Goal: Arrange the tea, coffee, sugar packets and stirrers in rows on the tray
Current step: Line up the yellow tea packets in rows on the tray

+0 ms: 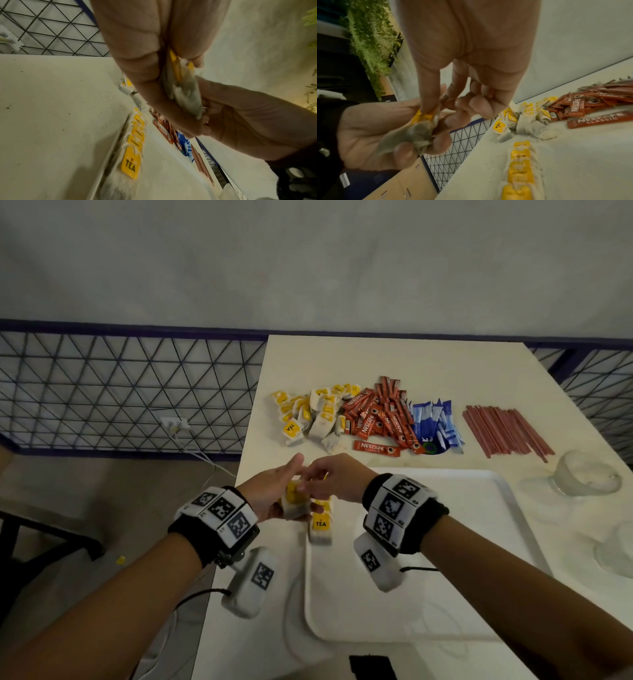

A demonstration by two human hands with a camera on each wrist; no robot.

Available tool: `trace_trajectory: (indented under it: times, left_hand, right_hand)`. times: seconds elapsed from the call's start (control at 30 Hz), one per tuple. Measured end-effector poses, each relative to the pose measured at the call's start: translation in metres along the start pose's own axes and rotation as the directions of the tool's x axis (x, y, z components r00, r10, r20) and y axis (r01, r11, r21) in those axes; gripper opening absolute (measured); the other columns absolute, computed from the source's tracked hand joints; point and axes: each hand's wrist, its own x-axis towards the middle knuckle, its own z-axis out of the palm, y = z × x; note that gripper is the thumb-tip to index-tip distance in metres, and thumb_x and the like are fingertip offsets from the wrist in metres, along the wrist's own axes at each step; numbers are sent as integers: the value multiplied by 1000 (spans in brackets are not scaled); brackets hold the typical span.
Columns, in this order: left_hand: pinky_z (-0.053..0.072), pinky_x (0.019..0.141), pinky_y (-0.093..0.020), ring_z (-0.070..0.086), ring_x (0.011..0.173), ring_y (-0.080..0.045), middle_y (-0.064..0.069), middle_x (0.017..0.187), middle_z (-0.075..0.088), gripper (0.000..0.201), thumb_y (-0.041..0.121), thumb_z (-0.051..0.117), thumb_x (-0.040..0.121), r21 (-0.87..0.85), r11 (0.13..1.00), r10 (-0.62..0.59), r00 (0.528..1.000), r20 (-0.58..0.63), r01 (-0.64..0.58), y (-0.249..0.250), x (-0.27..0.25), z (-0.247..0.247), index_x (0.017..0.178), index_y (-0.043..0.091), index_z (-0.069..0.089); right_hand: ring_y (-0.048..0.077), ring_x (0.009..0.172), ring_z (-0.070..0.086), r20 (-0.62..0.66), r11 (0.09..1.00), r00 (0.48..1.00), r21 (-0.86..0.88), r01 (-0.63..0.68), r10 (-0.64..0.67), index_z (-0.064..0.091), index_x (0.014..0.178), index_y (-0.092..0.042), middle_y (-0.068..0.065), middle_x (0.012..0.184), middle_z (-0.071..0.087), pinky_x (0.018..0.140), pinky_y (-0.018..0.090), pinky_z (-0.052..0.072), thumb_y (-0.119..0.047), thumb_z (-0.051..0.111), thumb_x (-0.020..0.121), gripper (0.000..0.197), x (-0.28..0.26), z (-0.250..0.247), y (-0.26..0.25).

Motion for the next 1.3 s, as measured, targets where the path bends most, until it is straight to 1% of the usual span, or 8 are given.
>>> trace_trajectory:
  times: [0.13,0.3,0.43,0.5,0.6,0.77,1.07,1.3]
  left_hand:
    - [56,50,-29,67,59,-20,-10,82,69,38,44,36,97,19,1000,6,994,-110,-3,-5,2,-8,99,15,60]
    - [49,42,-20,60,44,-11,-3,70,65,27,30,43,98,92,994,-35,980,-194,53,-18,1,-26,84,13,58]
    - [41,40,-15,53,51,-9,4,83,60,16,29,51,94,286,958,81,960,-269,0,-21,-3,-39,90,19,62]
    - [39,39,-15,50,55,-10,8,84,59,11,29,56,91,386,920,161,963,-216,-68,-18,-5,-41,95,23,63]
    - [39,40,-17,50,49,-5,10,68,60,5,25,66,84,458,878,202,975,-88,-140,-16,-7,-35,86,28,66]
    - [30,38,-15,39,34,-1,11,36,46,23,15,70,80,519,843,172,985,-13,-141,-19,-4,-26,66,16,52]
    - [27,37,-13,34,34,-1,13,37,44,20,11,71,78,601,792,61,994,96,-107,-24,-1,-31,68,13,54]
    - [27,39,-10,36,35,-1,10,36,42,20,-1,67,79,490,862,69,988,142,-131,-19,-4,-19,66,11,57]
  right_hand:
    - [-3,41,49,-18,993,999,109,-33,35,59,83,-15,-6,61,52,42,6,36,-24,64,86,11,-2,1,2]
    - [8,57,51,-21,963,998,265,-53,61,56,71,-18,4,70,58,51,15,43,-16,63,86,17,-3,5,9]
    - [4,54,52,-17,970,997,234,-66,72,58,73,-18,-2,65,57,49,13,42,-15,62,87,15,-6,8,13]
    - [-1,47,51,-13,979,997,192,-73,77,60,81,-14,-3,64,56,48,12,40,-17,62,87,8,-8,11,13]
    - [-1,48,52,-9,986,997,149,-69,71,61,88,-15,-4,63,57,50,12,41,-21,63,86,6,-12,14,12]
    - [0,51,49,-74,987,992,134,-88,99,58,68,-20,-7,61,58,55,16,40,-22,67,83,18,-19,16,12]
    - [6,57,48,-90,985,987,119,-123,134,58,70,-19,-4,65,58,55,16,40,-19,67,83,16,-37,0,20]
    - [9,59,50,-102,971,985,206,-118,141,58,73,-21,-3,67,58,55,18,42,-16,61,88,16,-30,4,30]
